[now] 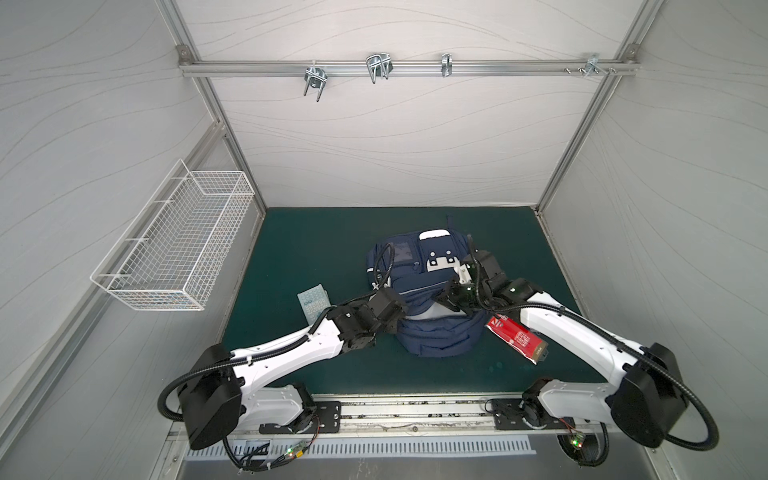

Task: Pack the student bag

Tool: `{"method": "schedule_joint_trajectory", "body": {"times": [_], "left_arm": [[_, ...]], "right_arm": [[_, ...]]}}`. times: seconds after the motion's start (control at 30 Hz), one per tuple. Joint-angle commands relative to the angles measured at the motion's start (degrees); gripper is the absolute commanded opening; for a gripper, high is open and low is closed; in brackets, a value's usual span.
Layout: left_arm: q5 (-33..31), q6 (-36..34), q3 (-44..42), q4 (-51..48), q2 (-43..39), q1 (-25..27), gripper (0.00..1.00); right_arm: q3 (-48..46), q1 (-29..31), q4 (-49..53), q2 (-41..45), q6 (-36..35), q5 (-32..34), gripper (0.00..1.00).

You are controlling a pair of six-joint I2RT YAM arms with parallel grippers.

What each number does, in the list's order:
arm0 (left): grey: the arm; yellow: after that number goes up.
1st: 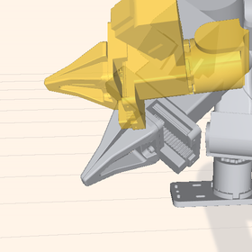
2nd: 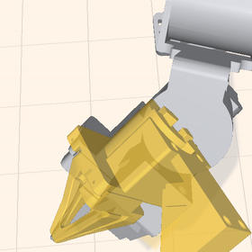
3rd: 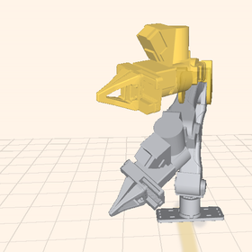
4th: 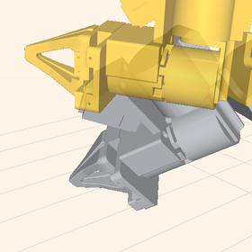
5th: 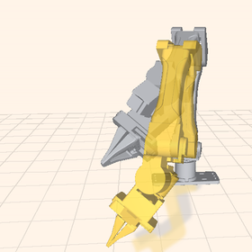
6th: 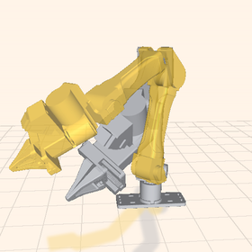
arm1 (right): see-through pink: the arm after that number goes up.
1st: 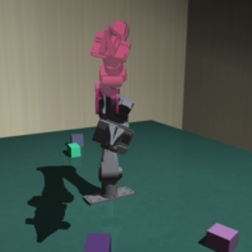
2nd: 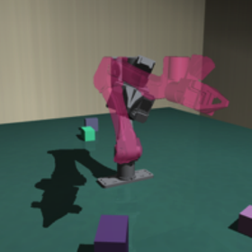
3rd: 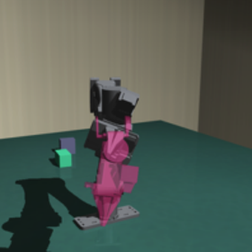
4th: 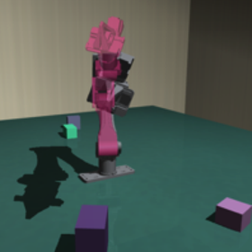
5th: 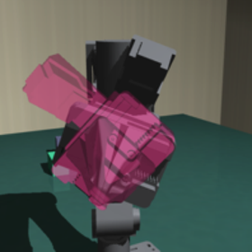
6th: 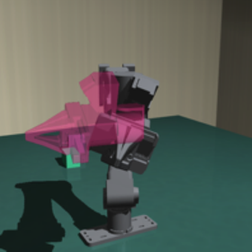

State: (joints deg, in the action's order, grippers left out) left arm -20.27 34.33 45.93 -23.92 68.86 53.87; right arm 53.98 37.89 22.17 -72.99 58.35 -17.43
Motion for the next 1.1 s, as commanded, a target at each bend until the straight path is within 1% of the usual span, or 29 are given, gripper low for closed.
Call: {"method": "schedule_joint_trajectory", "body": {"times": [0.0, 0.03, 0.13, 0.17, 0.2, 0.3, 0.4, 0.43, 0.47, 0.5, 0.57, 0.63, 0.7, 0.73, 0.8, 0.83, 0.9, 0.93, 0.97, 1.07], "left_arm": [[-1.2, -6.1, 2.1, 0.9, -3.2, 2.0, 0.91], [0.2, -7.7, 2.5, 1.1, -3.4, 2.0, 0.95], [2.2, -10.9, 2.9, 2.2, -3.0, 2.1, 0.95], [1.9, -11.4, 3.5, 2.5, -2.4, 2.1, 0.95], [0.6, -11.2, 4.8, 1.8, -1.4, 2.1, 0.95], [-5.2, -10.4, 12.7, -4.9, 4.7, 2.0, 0.95], [-7.9, -11.9, 18.0, -6.8, 9.9, 2.0, 0.88], [-8.8, -12.5, 19.3, -6.9, 11.0, 1.9, 0.83], [-9.6, -13.0, 20.2, -7.1, 12.1, 1.8, 0.75], [-10.2, -13.4, 20.9, -7.2, 12.6, 1.7, 0.65], [-10.2, -14.7, 21.5, -6.2, 13.3, 1.2, 0.38], [-10.1, -15.6, 21.9, -6.1, 13.5, 0.5, 0.20], [-8.4, -15.6, 22.3, -6.2, 13.6, -1.7, 0.05], [-7.2, -15.5, 22.5, -6.2, 13.6, -3.1, 0.00], [-4.3, -14.7, 23.0, -6.6, 13.6, -6.0, 0.00], [-2.6, -14.5, 23.3, -6.5, 13.4, -7.5, 0.00], [1.0, -14.3, 23.9, -5.8, 13.3, -9.9, 0.00], [2.7, -14.4, 24.2, -5.4, 13.3, -11.0, 0.00], [3.9, -14.4, 24.8, -5.4, 13.6, -12.1, 0.00], [7.8, -14.2, 27.2, -6.2, 14.7, -15.0, 0.00]], "right_arm": [[6.6, 0.8, -2.9, -2.3, -3.8, -3.8, 0.00], [8.0, 0.8, -2.9, -3.1, -4.3, -4.6, 0.00], [11.0, 0.9, -2.9, -4.6, -5.2, -6.2, 0.00], [11.8, 0.9, -2.7, -5.0, -5.4, -6.6, 0.00], [12.2, 0.9, -2.7, -5.1, -5.4, -6.9, 0.00], [12.6, 0.9, -2.9, -4.8, -5.4, -7.1, 0.00], [11.7, 0.8, -3.3, -4.2, -4.7, -6.5, 0.00], [11.4, 0.8, -3.4, -3.9, -4.5, -6.5, 0.00], [11.2, 0.7, -3.2, -3.6, -4.6, -6.3, 0.00], [10.9, 0.6, -2.9, -3.2, -4.6, -6.2, 0.00], [10.0, 0.4, -2.8, -2.2, -4.6, -5.6, 0.00], [9.6, 0.2, -2.2, -1.5, -5.0, -5.2, 0.00], [9.7, 0.2, -0.7, -1.1, -6.2, -4.1, 0.00], [9.5, 0.3, -0.1, -0.7, -6.5, -3.2, 0.05], [8.3, 0.5, 0.1, 0.3, -7.0, -1.9, 0.30], [7.7, 0.9, 0.7, 1.0, -7.6, -0.4, 0.41], [6.7, 1.9, 2.8, 2.7, -9.3, 4.1, 0.53], [5.9, 2.7, 4.1, 3.8, -10.0, 6.7, 0.63], [5.0, 3.4, 5.0, 5.0, -10.5, 9.0, 0.66], [0.4, 7.1, 5.4, 9.0, -11.7, 15.9, 0.71]]}}
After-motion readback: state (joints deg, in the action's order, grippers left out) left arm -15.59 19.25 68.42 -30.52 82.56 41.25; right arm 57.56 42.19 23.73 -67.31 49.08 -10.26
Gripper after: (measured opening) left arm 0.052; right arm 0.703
